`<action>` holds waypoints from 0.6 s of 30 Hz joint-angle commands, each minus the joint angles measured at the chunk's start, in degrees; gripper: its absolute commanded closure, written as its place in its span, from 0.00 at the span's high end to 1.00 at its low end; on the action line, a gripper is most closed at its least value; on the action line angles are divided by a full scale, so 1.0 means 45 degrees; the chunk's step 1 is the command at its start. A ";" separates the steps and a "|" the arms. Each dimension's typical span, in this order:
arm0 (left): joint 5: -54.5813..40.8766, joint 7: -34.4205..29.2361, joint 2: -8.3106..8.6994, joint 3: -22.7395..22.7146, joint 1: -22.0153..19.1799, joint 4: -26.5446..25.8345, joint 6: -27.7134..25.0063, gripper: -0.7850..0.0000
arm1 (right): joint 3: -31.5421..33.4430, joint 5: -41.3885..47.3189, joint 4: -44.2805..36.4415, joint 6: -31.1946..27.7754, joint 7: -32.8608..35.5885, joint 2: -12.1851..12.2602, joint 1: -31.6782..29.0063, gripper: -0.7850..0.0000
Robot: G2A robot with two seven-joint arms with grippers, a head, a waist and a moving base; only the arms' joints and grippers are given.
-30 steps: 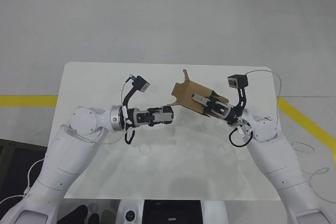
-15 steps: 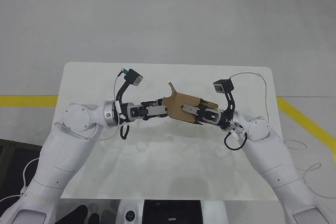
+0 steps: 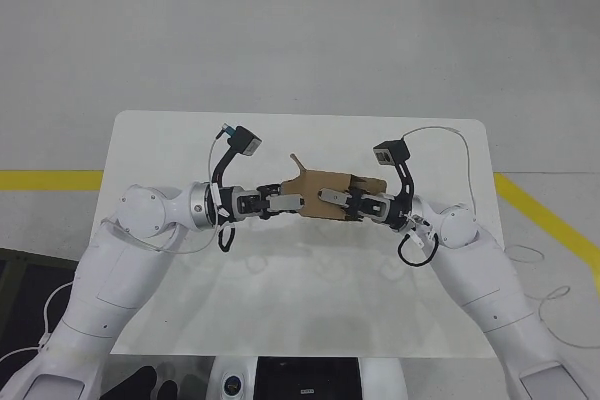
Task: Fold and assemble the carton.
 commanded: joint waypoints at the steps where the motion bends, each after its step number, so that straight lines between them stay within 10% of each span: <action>1: 0.0005 -0.0037 -0.0003 0.0005 -0.0014 0.0003 0.0016 1.00 | 0.0018 -0.0003 0.0011 0.0018 0.0032 -0.0001 0.0005 0.00; 18: 0.0558 0.0415 0.0198 -0.1287 0.0065 0.0771 -0.0064 1.00 | 0.0187 0.0784 0.0170 0.1821 0.2576 0.0188 -0.0075 0.00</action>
